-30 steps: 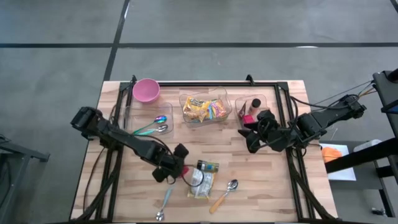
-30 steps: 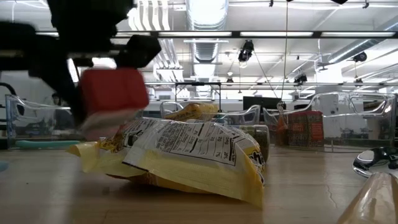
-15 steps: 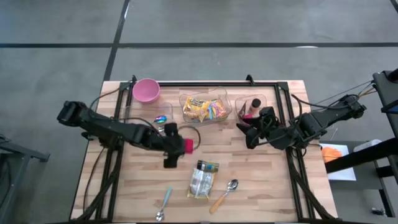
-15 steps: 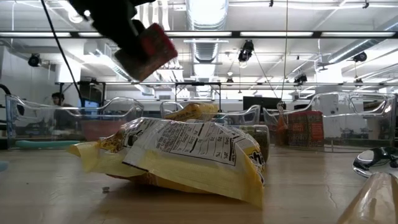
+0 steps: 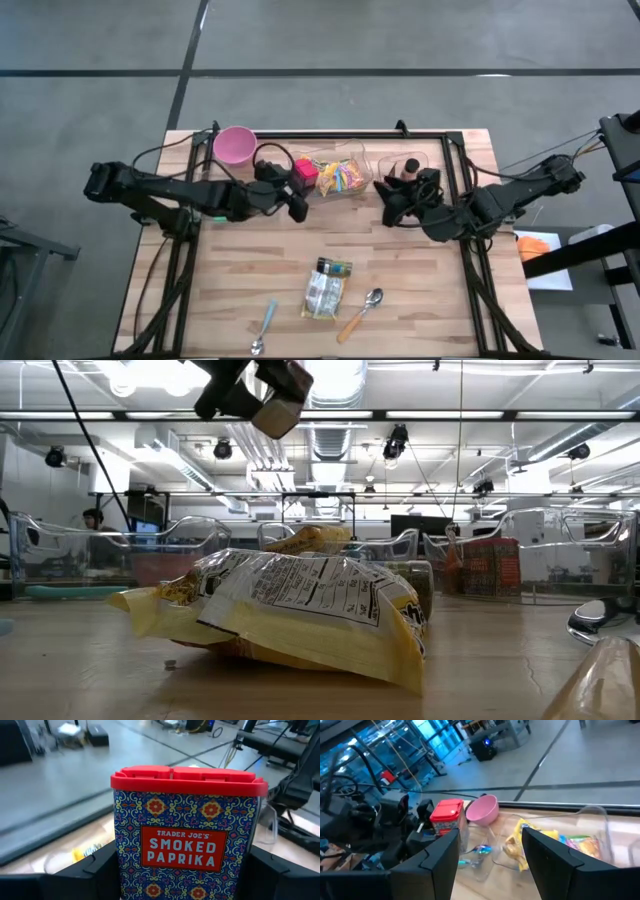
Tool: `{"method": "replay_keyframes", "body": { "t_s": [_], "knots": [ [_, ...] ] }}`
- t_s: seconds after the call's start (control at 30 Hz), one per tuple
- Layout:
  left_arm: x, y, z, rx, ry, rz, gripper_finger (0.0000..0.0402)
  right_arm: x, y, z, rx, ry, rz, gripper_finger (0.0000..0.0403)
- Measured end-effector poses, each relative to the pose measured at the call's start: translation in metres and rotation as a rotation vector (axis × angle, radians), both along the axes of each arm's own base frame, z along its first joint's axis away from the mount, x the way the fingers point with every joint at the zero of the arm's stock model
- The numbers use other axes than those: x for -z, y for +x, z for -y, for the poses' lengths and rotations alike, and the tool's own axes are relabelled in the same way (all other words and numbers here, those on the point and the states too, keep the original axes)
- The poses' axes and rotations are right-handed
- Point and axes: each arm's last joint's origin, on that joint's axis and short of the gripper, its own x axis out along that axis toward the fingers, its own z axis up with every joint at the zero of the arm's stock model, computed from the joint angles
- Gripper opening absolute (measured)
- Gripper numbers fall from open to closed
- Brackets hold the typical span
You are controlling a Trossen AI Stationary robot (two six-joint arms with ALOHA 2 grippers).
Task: Pick & Place Food Item
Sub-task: Put the red seasoning can into the right transparent bin
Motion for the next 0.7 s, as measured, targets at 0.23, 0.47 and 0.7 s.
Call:
{"method": "replay_keyframes", "body": {
  "t_s": [0.23, 0.47, 0.7],
  "knots": [
    [-0.001, 0.000, -0.003, -0.031, 0.066, -0.023, 0.0286, -0.006, 0.027, 0.014, 0.034, -0.018, -0.007, 0.0211],
    [-0.013, 0.005, 0.001, 0.149, -0.027, 0.015, 0.0286, -0.028, 0.066, 0.023, -0.161, -0.001, -0.027, 0.0211],
    [-0.048, 0.006, 0.015, 0.713, -0.122, 0.081, 0.0286, -0.062, 0.087, 0.022, -0.521, -0.128, -0.080, 0.0211]
  ]
}}
